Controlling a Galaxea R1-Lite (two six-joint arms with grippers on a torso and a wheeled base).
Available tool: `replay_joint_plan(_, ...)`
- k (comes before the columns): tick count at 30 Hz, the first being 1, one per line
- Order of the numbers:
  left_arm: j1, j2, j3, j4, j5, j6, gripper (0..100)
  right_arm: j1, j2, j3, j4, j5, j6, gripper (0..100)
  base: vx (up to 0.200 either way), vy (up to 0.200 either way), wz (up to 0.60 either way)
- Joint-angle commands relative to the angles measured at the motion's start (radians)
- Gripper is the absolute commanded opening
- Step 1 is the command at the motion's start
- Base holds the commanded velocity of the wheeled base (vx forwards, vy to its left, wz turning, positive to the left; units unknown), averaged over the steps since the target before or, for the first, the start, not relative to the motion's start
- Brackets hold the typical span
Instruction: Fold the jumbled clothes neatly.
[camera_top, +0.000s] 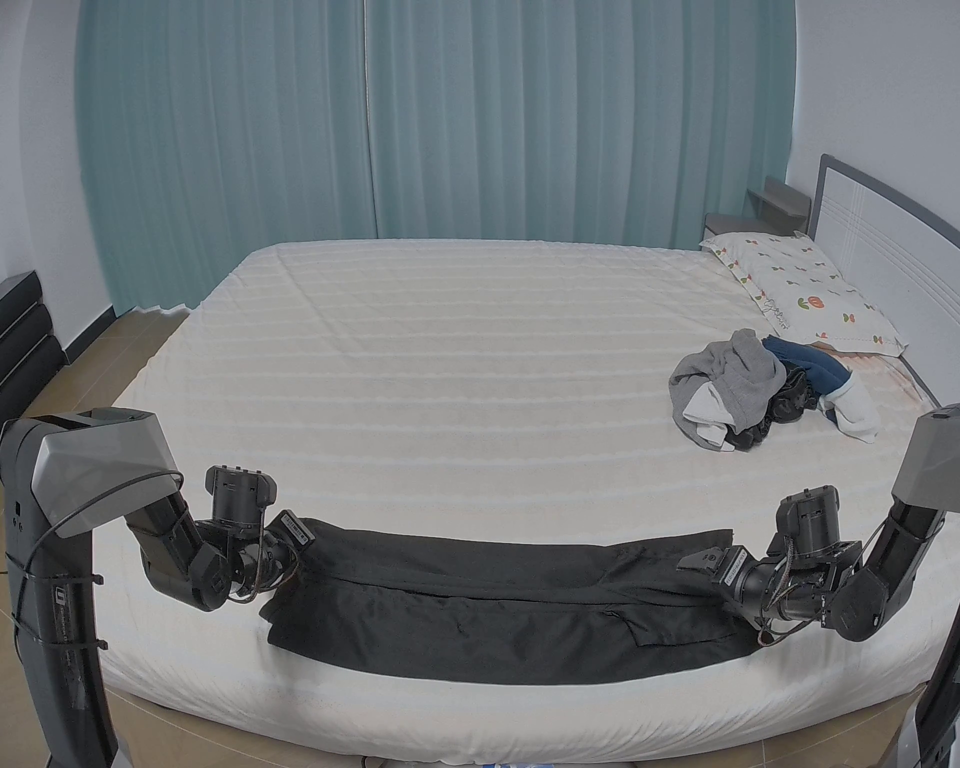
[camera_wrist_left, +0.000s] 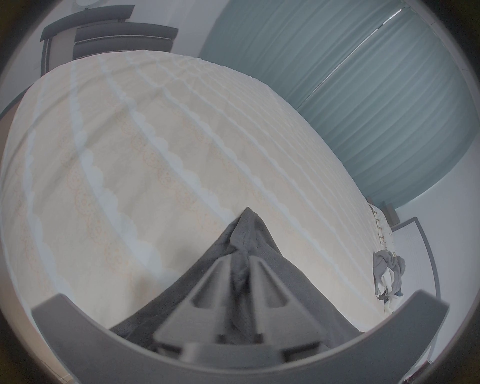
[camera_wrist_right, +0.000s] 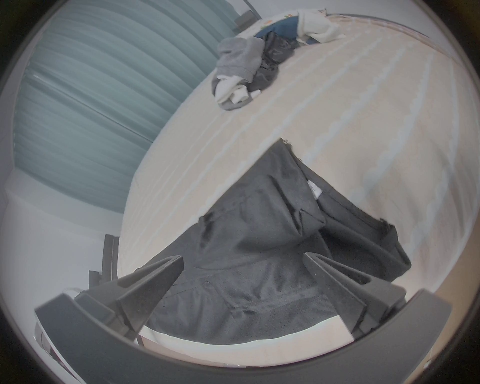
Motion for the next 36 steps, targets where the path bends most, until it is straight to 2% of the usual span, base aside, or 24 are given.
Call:
replay_joint_plan(1, 0.001, -0.004, 0.000, -0.003, 0.011, -0.005, 0, 0.014, 0.020, -0.036, 0.028, -0.005, 0.024, 100, 0.000, 0.000, 0.00)
replay_joint_plan(9, 0.001, -0.022, -0.001, -0.018, 0.020, -0.018, 0, 0.015, 0.096, -0.124, 0.072, -0.019, 0.090, 100, 0.000, 0.000, 0.00)
replay_joint_plan(19, 0.002, -0.019, 0.000, -0.038, 0.020, -0.018, 0, 0.028, 0.162, -0.162, 0.072, -0.065, 0.094, 100, 0.000, 0.000, 0.00)
replay_joint_plan(20, 0.002, -0.019, 0.000, -0.038, 0.020, -0.018, 0, 0.026, 0.170, -0.168, 0.072, -0.074, 0.094, 0, 0.000, 0.000, 0.00)
replay_joint_plan(24, 0.001, -0.018, -0.006, -0.038, 0.021, -0.036, 0, 0.028, 0.172, -0.176, 0.072, -0.101, 0.099, 0, 0.000, 0.000, 0.00)
replay_joint_plan(32, 0.002, -0.022, -0.026, -0.040, 0.024, -0.039, 0, 0.003, 0.127, -0.214, 0.066, -0.101, 0.105, 0, 0.000, 0.000, 0.00)
replay_joint_plan(36, 0.005, -0.021, -0.069, -0.045, 0.027, -0.059, 0, -0.006, 0.126, -0.268, 0.042, -0.103, 0.147, 0, 0.000, 0.000, 0.00)
